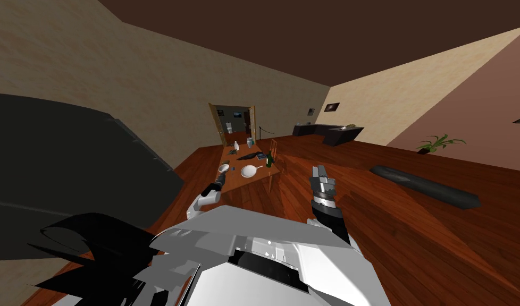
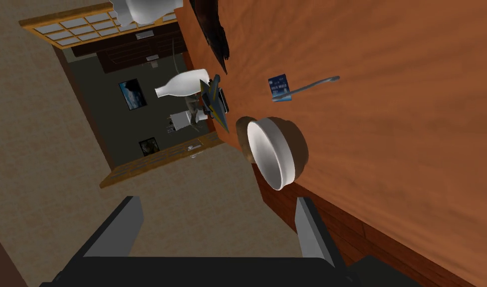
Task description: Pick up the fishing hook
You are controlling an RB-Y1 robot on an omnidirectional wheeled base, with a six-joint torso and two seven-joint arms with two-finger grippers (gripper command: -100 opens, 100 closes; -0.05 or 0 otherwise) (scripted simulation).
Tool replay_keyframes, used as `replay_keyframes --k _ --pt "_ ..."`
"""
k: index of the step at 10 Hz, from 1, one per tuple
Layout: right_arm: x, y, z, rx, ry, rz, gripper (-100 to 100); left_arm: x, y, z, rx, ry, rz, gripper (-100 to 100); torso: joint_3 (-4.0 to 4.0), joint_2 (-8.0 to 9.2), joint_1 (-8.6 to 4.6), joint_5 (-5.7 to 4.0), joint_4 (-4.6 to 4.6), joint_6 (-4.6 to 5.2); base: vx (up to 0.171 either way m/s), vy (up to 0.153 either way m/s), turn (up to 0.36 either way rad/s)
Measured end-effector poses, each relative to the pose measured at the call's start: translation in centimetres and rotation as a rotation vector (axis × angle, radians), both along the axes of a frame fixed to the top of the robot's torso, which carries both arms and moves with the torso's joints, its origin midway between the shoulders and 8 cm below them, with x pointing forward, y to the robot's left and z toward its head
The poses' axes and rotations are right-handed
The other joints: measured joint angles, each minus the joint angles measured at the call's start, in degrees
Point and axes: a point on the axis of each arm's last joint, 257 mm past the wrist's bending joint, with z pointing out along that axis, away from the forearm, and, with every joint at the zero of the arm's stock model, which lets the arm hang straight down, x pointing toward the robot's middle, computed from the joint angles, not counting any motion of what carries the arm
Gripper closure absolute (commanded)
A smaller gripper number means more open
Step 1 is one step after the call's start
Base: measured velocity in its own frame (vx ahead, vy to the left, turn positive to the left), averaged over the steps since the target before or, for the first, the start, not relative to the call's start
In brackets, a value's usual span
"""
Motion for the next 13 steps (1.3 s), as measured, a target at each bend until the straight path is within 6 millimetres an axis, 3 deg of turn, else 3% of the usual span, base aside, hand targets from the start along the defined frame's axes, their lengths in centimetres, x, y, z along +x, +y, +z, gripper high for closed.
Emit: replay_keyframes --k 4,13 --pt "0.0 0.0 0.0 0.0 0.0 0.0 0 -0.8 1.8 -4.5 -0.008 0.143 0.025 -100 -0.04 -0.08 -0.08 -0.01 -0.02 0.02 0.038 -0.044 -0.081" --pt "0.0 0.0 0.0 0.0 0.0 0.0 0 -4.0 4.9 -11.2 0.001 0.45 0.068 -100 -0.11 -0.18 0.05 0.01 -0.05 -0.01 0.062 -0.022 -0.046"
